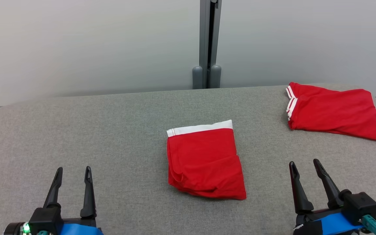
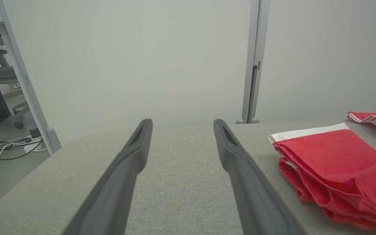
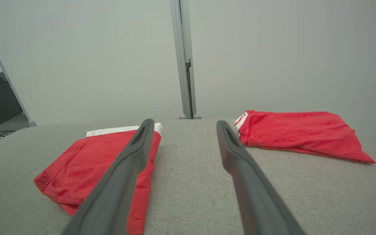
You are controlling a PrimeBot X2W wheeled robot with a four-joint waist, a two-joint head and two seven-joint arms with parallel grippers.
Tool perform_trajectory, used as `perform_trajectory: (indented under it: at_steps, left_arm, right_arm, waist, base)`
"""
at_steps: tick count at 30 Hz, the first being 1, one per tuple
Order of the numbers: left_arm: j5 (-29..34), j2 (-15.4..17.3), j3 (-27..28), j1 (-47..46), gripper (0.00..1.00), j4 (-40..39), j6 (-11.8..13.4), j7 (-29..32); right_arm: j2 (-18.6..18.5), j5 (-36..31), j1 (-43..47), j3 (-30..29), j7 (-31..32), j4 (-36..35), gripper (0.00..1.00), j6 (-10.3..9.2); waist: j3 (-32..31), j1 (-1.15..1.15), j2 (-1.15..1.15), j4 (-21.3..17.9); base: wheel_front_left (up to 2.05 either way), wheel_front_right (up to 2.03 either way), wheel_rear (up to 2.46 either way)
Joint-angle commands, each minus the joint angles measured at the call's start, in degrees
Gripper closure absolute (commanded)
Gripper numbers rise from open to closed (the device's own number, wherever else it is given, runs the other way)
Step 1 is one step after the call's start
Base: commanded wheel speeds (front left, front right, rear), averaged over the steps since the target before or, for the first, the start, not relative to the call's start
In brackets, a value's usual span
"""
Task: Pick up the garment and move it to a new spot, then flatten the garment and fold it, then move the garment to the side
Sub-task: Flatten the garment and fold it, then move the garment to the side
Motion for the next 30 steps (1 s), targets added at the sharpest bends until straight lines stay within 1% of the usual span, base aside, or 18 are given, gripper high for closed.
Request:
perform_trajectory:
  at_steps: [1, 24, 30]
  left_arm:
    - [0.3, 0.2, 0.0, 0.4, 0.00, 0.0, 0.1, -0.2]
    - [-0.2, 0.1, -0.6, 1.0, 0.00, 0.1, 0.8, -0.2]
    - [-0.5, 0.3, -0.5, 0.2, 0.00, 0.0, 0.7, -0.2]
  right_arm:
    - [0.0, -0.4, 0.6, -0.1, -0.2, 0.3, 0.00, 0.02]
    - [0.1, 0.0, 0.0, 0.1, -0.2, 2.6, 0.00, 0.01]
    - [0.0, -2.3, -4.6, 0.8, -0.2, 3.4, 0.00, 0.01]
  waist:
    - [-0.1, 0.01, 0.00, 0.1]
    - [-0.5, 0.01, 0.00, 0.1]
    - [0.2, 0.01, 0.00, 0.1]
  base:
    - [0.00, 0.00, 0.00]
    - [0.00, 0.00, 0.00]
    - [0.00, 0.00, 0.00]
